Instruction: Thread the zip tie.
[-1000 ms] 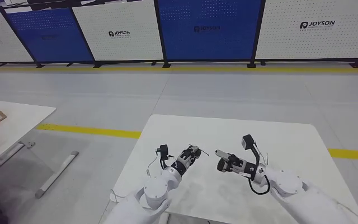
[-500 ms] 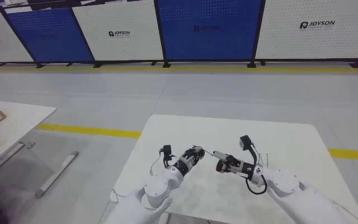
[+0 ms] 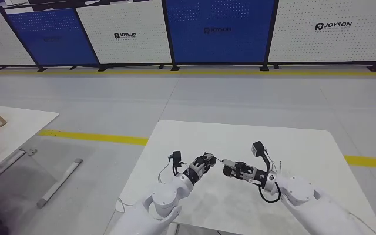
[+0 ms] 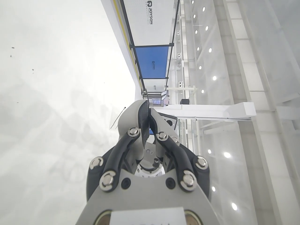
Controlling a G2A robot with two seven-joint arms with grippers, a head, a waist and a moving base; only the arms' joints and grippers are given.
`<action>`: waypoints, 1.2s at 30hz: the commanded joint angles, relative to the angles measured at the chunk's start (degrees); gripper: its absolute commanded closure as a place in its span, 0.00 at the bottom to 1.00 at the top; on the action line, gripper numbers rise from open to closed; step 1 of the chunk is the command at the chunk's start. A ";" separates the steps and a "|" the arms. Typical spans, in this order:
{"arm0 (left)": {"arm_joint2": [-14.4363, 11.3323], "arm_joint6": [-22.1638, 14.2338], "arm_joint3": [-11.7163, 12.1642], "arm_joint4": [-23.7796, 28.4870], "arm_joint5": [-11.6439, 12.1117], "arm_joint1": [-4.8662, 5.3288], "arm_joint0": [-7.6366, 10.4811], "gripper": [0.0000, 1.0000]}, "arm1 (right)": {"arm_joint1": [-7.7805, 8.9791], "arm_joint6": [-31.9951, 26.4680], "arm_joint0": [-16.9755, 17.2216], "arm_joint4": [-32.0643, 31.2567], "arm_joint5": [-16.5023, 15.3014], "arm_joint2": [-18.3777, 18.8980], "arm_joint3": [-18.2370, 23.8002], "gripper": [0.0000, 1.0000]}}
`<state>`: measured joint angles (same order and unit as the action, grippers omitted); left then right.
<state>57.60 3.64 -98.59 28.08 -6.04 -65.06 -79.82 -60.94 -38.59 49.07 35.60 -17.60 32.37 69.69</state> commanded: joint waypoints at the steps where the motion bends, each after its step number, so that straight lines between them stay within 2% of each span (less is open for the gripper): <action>1: 0.13 -0.34 -0.25 -0.29 0.04 -0.02 -0.24 1.00 | -0.16 -0.24 0.19 -0.27 0.22 0.42 0.02 0.77; 11: 0.65 -1.04 -0.53 -1.42 -0.50 -0.30 -0.84 1.00 | -0.99 -1.49 1.30 -2.00 1.26 2.74 0.09 0.75; 15: 0.52 -1.30 -0.62 -1.89 -0.62 -0.47 -0.96 1.00 | -1.18 -1.84 1.91 -2.58 1.43 3.79 0.12 0.80; 17: 0.51 -1.49 -0.64 -2.07 -0.71 -0.56 -1.00 1.00 | -1.29 -2.03 2.22 -2.91 1.58 4.33 0.18 0.90; 18: 0.51 -1.52 -0.63 -2.13 -0.73 -0.59 -1.02 1.00 | -1.34 -2.11 2.34 -3.07 1.66 4.54 0.21 1.00; 26: 0.54 -1.56 -0.39 -3.00 -0.78 -0.94 -0.89 1.00 | -1.74 -3.56 3.12 -4.38 2.28 6.25 0.38 1.00; 27: 0.56 -1.47 -0.35 -3.26 -0.62 -0.99 -0.92 0.89 | -1.79 -3.76 3.24 -4.56 2.38 6.52 0.43 1.00; 28: 0.61 -1.19 -0.37 -3.63 -0.42 -1.02 -0.91 0.42 | -1.83 -3.95 3.33 -4.66 2.43 6.72 0.47 1.00; 29: 0.46 -1.01 -0.43 -4.48 -0.16 -1.04 -1.01 0.00 | -1.87 -4.15 3.42 -4.78 2.48 6.91 0.50 1.00; 36: 0.37 -0.65 -0.54 -5.22 0.17 -1.08 -1.26 0.00 | -1.99 -4.65 3.68 -5.18 2.75 7.71 0.47 1.00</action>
<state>57.96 3.00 -99.13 22.85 -5.86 -66.14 -81.08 -62.93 -43.25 52.76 30.41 -14.84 40.11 70.16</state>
